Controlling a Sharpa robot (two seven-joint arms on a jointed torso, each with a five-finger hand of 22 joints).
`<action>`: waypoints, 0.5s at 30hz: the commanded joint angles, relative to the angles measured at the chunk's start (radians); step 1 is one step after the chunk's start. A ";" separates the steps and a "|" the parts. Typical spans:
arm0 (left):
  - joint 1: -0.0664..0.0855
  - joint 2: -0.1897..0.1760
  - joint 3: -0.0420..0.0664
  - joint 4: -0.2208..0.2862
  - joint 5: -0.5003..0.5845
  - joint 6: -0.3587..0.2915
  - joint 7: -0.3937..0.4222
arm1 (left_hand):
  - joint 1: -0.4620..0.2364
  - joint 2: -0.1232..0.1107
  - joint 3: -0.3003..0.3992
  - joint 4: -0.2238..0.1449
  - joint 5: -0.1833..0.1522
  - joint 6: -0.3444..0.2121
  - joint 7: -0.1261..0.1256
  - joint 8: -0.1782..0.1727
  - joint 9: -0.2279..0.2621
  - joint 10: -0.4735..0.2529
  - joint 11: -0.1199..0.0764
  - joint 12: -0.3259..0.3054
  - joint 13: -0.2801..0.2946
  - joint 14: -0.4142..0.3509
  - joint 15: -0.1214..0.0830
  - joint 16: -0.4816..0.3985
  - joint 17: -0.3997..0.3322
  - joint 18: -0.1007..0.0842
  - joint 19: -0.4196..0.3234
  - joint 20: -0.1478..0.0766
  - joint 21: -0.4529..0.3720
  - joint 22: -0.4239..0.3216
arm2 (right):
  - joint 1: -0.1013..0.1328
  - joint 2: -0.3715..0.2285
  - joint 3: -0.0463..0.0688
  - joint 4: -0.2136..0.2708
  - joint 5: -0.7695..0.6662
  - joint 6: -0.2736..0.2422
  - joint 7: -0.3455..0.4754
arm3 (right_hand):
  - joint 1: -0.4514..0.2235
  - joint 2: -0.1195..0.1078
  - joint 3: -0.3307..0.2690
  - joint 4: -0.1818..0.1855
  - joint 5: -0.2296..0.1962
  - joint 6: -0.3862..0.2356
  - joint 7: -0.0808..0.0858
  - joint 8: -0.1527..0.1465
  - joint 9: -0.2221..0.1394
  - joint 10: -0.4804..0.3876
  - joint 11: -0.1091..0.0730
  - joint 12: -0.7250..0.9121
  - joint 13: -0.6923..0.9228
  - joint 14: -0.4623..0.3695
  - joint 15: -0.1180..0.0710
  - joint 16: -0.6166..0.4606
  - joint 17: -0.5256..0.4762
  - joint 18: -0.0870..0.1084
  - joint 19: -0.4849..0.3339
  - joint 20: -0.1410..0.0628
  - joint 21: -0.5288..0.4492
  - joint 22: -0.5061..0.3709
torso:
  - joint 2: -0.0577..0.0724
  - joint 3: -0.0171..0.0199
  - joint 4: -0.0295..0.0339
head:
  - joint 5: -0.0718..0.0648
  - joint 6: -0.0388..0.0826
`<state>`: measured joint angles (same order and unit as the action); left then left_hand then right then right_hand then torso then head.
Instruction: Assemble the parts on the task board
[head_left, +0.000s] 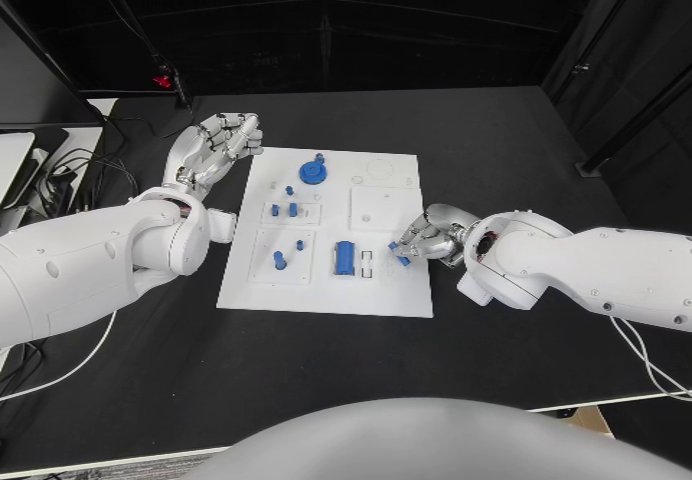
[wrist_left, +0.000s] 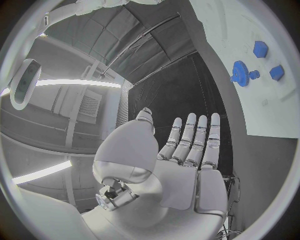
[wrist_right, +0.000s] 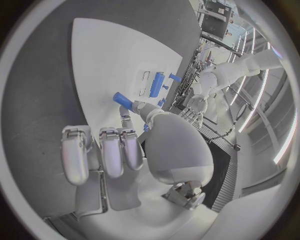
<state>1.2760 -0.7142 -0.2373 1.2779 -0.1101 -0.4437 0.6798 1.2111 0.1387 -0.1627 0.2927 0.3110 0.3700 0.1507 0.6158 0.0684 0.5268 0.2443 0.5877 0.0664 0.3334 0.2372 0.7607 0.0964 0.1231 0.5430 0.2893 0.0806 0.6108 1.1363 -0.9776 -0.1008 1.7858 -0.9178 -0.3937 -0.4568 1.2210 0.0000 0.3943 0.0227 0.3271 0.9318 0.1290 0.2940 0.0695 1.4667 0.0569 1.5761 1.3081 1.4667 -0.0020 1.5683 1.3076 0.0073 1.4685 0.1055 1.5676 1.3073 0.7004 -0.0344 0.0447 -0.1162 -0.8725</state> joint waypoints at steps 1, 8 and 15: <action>0.001 0.001 0.001 0.000 0.001 0.009 0.008 | 0.006 0.000 -0.007 -0.001 0.004 -0.004 0.136 0.004 -0.002 -0.002 -0.001 0.003 -0.001 -0.008 -0.002 0.004 -0.002 -0.007 -0.006 0.000 0.007 -0.001 | 0.002 -0.003 0.001 -0.001 0.240 -0.012 0.100 | 0.001 -0.002 -0.012 0.002 -0.003 0.015 0.002 -0.006 0.001 0.104 0.001 -0.005 0.263 0.104 -0.003 0.002 0.263 -0.007 0.102 -0.003 0.003 0.263 | -0.001 0.0007 -0.0018 | 0.003 0.000; 0.001 0.002 0.001 -0.001 0.001 0.009 0.007 | 0.007 0.001 -0.008 -0.001 0.004 -0.005 0.136 0.005 -0.002 -0.001 -0.001 0.004 -0.001 -0.008 -0.002 0.006 -0.003 -0.007 -0.006 0.000 0.007 -0.001 | 0.004 -0.004 0.001 -0.006 0.418 -0.006 0.166 | -0.002 -0.002 -0.023 0.006 -0.013 0.027 0.003 -0.013 0.002 0.104 0.002 -0.005 0.263 0.104 -0.002 0.002 0.263 -0.007 0.102 -0.002 0.003 0.263 | 0.000 0.0005 -0.0014 | 0.003 0.000; 0.001 0.004 0.001 -0.002 0.001 0.010 0.007 | 0.007 0.001 -0.008 -0.001 0.004 -0.005 0.136 0.005 -0.002 -0.001 -0.001 0.004 -0.001 -0.008 -0.002 0.006 -0.003 -0.007 -0.006 0.000 0.007 -0.001 | 0.005 0.003 0.001 -0.021 0.552 0.018 0.194 | -0.002 -0.003 -0.031 0.005 -0.016 0.036 0.001 -0.018 0.002 0.104 0.001 -0.005 0.263 0.104 -0.002 0.002 0.263 -0.007 0.102 -0.001 0.003 0.263 | 0.000 -0.0006 -0.0008 | 0.001 0.000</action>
<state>1.2760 -0.7119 -0.2373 1.2755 -0.1101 -0.4428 0.6787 1.2111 0.1387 -0.1627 0.2927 0.3110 0.3700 0.1507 0.6158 0.0684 0.5268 0.2443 0.5877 0.0664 0.3334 0.2372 0.7606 0.0944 0.1231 0.5430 0.2893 0.0806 0.6109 1.1398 -0.9759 -0.1005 1.7652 -0.4915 -0.3927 -0.3125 1.2210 0.0000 0.3681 0.0276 0.3155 0.9602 0.1283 0.2813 0.0706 1.4667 0.0570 1.5761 1.3081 1.4667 -0.0019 1.5683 1.3075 0.0072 1.4684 0.1055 1.5676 1.3073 0.7002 -0.0343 0.0436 -0.1156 -0.8725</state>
